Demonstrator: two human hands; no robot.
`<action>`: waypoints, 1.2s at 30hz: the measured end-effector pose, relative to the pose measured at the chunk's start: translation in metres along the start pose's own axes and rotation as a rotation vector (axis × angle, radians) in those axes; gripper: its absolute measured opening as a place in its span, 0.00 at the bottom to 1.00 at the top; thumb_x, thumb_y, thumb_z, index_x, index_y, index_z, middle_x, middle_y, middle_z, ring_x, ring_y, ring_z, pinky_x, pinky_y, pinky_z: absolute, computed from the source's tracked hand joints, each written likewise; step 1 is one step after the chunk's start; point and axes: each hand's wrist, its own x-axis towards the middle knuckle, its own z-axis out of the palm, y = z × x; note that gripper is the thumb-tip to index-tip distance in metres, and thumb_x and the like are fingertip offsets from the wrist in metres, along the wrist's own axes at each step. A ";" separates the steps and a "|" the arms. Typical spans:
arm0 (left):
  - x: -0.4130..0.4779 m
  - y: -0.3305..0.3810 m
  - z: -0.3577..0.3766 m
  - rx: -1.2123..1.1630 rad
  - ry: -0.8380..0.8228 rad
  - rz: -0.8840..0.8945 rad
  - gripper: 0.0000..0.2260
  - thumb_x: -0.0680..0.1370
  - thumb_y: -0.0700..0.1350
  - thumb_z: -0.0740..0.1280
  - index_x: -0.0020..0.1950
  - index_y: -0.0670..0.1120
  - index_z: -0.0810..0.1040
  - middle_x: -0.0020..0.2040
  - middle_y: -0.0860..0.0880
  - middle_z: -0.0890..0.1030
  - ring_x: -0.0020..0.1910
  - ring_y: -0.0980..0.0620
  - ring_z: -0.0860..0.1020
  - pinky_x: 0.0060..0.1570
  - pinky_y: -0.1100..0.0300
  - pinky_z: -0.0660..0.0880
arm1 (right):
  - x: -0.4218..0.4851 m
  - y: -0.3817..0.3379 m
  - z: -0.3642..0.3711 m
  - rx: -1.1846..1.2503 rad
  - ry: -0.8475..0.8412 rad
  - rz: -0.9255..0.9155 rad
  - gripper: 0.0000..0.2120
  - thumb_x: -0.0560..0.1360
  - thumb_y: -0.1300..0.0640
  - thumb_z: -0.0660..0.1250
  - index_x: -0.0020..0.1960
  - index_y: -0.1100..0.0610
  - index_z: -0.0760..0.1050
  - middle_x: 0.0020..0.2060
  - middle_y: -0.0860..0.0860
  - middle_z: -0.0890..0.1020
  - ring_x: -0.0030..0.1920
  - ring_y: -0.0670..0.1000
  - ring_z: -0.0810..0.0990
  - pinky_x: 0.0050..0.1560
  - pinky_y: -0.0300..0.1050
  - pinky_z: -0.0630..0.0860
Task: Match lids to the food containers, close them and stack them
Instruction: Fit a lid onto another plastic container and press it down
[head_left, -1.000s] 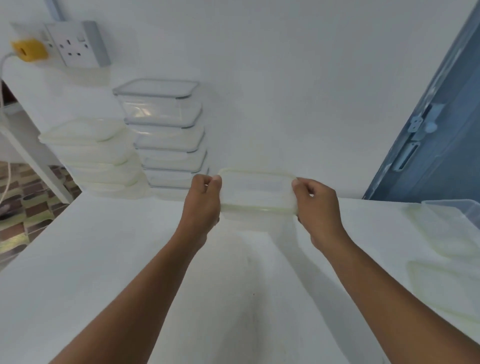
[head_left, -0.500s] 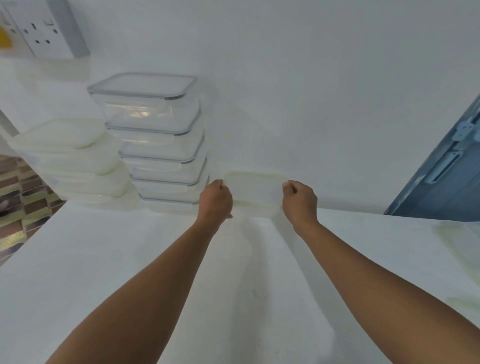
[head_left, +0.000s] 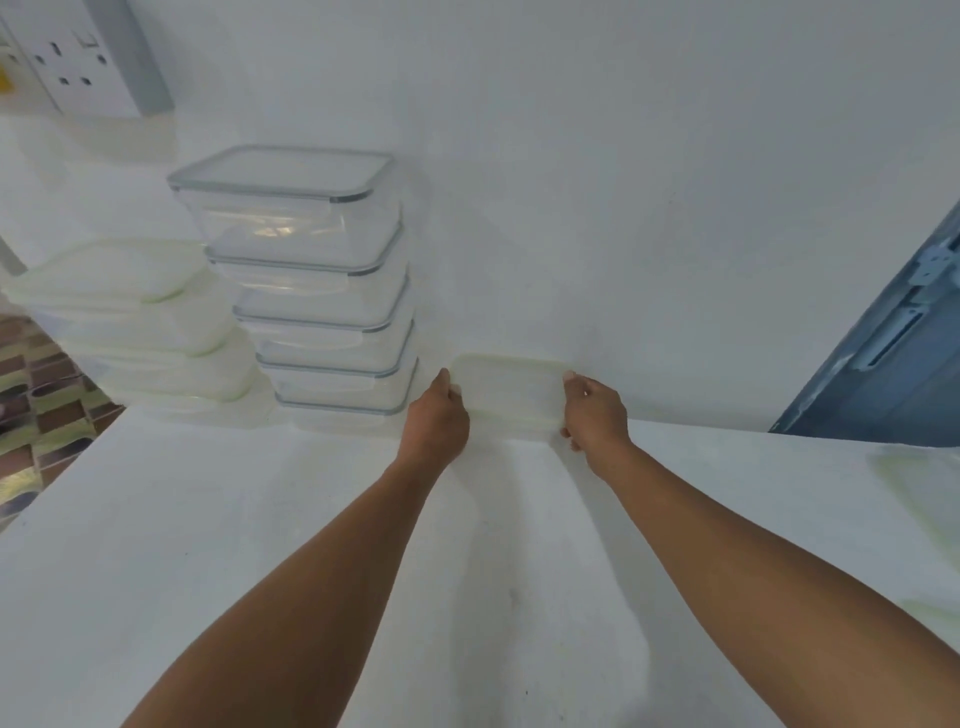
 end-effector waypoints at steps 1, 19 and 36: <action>-0.008 0.004 -0.007 0.033 -0.006 0.012 0.19 0.85 0.50 0.52 0.73 0.46 0.69 0.62 0.40 0.80 0.56 0.35 0.80 0.56 0.40 0.80 | -0.003 0.002 -0.004 0.001 -0.016 0.011 0.16 0.79 0.39 0.60 0.52 0.49 0.79 0.42 0.50 0.81 0.41 0.54 0.79 0.37 0.45 0.75; -0.186 0.001 -0.057 -0.225 -0.191 0.132 0.09 0.80 0.41 0.68 0.42 0.48 0.85 0.33 0.48 0.84 0.29 0.50 0.80 0.38 0.51 0.78 | -0.250 0.033 -0.110 0.017 0.022 -0.066 0.11 0.80 0.60 0.65 0.49 0.48 0.84 0.38 0.45 0.85 0.30 0.48 0.76 0.35 0.43 0.75; -0.248 0.145 0.144 -0.193 -0.539 0.213 0.06 0.81 0.45 0.68 0.46 0.48 0.84 0.41 0.51 0.86 0.37 0.52 0.84 0.43 0.52 0.80 | -0.151 0.069 -0.348 -0.315 0.133 -0.215 0.06 0.79 0.52 0.69 0.52 0.45 0.83 0.46 0.39 0.83 0.43 0.40 0.78 0.44 0.27 0.71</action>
